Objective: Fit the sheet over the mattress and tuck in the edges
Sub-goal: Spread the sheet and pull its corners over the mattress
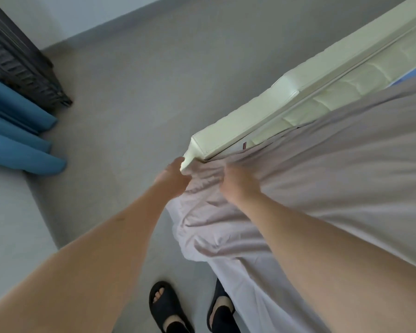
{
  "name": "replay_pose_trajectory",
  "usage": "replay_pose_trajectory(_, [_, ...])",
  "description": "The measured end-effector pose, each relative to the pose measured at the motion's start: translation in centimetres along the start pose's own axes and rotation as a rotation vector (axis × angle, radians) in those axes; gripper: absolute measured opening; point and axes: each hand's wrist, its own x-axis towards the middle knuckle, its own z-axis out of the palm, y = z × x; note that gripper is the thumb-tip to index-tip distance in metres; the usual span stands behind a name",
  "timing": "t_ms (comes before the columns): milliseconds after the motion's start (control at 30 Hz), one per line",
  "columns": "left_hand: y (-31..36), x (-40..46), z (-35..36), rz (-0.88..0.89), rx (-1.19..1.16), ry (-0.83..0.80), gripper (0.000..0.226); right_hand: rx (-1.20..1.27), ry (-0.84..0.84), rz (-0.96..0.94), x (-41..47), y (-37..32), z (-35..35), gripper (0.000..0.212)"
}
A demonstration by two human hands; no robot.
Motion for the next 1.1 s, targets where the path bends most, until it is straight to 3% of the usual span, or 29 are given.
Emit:
replay_pose_trajectory(133, [1.6, 2.1, 1.6, 0.038, 0.213, -0.093, 0.042, -0.017, 0.091, 0.085, 3.6, 3.8, -3.5, 0.037])
replay_pose_trajectory(200, [2.1, 2.6, 2.1, 0.057, 0.239, -0.011, 0.015, -0.084, 0.113, 0.069, 5.3, 5.7, -4.4, 0.038])
replay_pose_trajectory(300, [2.4, 2.1, 1.6, 0.122, 0.064, 0.219, 0.011, -0.159, 0.090, 0.011, 7.2, 7.8, -4.9, 0.049])
replay_pose_trajectory(400, [1.9, 1.0, -0.2, 0.162, -0.032, 0.373, 0.007, -0.255, 0.084, -0.090, 8.4, 8.4, -5.5, 0.027])
replay_pose_trajectory(467, [1.1, 0.7, -1.2, 0.103, 0.113, 0.418, 0.007, -0.278, 0.213, -0.152, 9.1, 7.5, -6.2, 0.011])
replay_pose_trajectory(533, [0.1, 1.3, -1.7, -0.016, 0.302, 0.368, 0.005, -0.200, 0.289, -0.207, 9.7, 6.3, -6.4, 0.015])
replay_pose_trajectory(567, [-0.3, 1.7, -1.6, -0.089, 0.369, 0.288, 0.006, -0.153, 0.251, -0.234, 9.7, 5.7, -6.3, 0.015])
replay_pose_trajectory(633, [0.3, 2.2, -1.8, -0.233, 0.413, 0.128, 0.017, -0.101, 0.135, -0.217, 9.5, 4.9, -6.3, 0.016])
replay_pose_trajectory(700, [2.1, 2.4, -2.6, -0.267, 0.382, 0.099, 0.024, -0.041, 0.145, -0.172, 9.3, 4.4, -6.8, 0.028])
replay_pose_trajectory(867, [10.2, 2.4, -6.7, -0.074, 0.340, 0.130, 0.027, 0.054, 0.118, -0.088, 7.9, 3.6, -10.7, 0.031])
replay_pose_trajectory(1100, [22.4, 1.6, -14.1, 0.226, 0.310, 0.003, 0.032, 0.144, 0.089, 0.057, 6.6, 1.6, -18.9, 0.033])
